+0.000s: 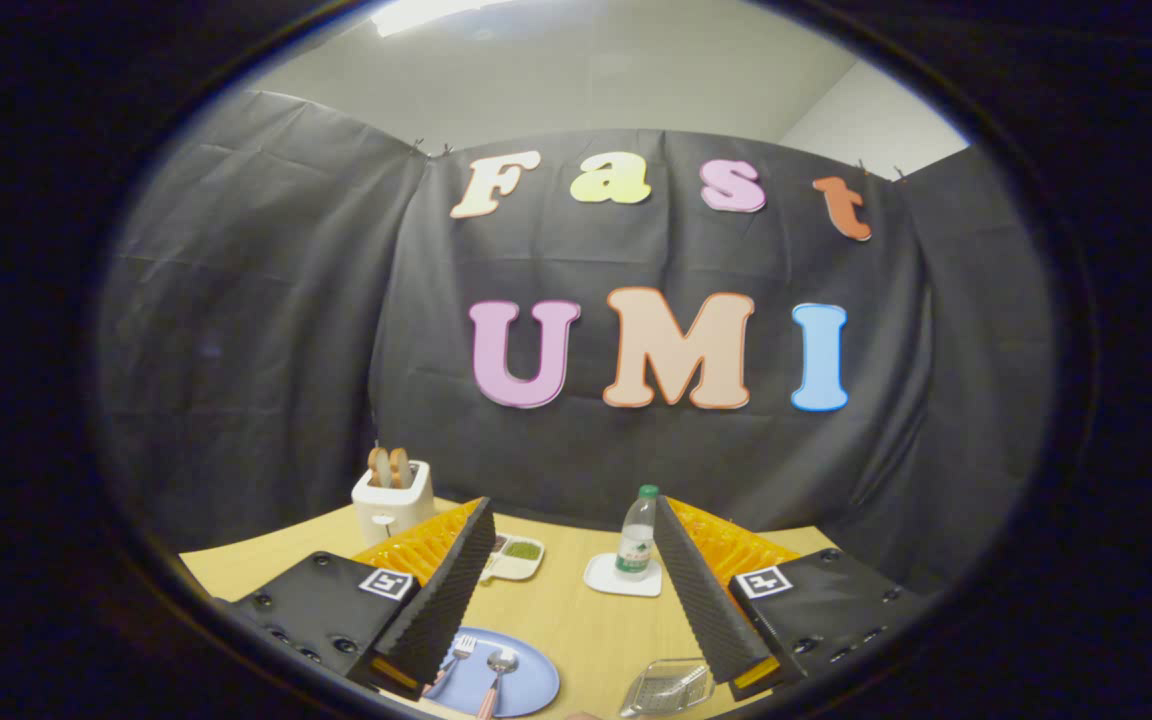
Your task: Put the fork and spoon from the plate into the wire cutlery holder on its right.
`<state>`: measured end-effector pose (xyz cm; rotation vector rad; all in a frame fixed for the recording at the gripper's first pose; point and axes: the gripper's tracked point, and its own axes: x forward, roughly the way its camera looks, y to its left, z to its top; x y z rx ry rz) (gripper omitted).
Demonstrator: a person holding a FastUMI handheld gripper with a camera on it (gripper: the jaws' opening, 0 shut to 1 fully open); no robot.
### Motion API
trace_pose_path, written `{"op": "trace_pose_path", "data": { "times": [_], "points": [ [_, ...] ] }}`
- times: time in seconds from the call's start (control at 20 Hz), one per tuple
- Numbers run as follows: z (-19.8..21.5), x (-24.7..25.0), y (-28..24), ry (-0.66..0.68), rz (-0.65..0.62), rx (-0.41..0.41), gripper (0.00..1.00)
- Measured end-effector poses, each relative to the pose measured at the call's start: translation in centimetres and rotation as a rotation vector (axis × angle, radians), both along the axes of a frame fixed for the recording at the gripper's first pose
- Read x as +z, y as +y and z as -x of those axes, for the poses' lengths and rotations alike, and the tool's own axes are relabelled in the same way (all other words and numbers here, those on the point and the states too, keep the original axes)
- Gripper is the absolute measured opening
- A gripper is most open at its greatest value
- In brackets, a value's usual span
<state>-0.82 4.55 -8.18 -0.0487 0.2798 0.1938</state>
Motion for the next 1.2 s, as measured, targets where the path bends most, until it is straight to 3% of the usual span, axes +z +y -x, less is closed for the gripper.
{"op": "trace_pose_path", "data": {
  "times": [0.7, 1.2],
  "points": [
    [5.2, -16.6, 4.4, 0.445, 0.08, 0.196, 1.0],
    [9.5, -26.3, 4.2, 0.759, 0.107, 0.217, 1.0]
  ]
}}
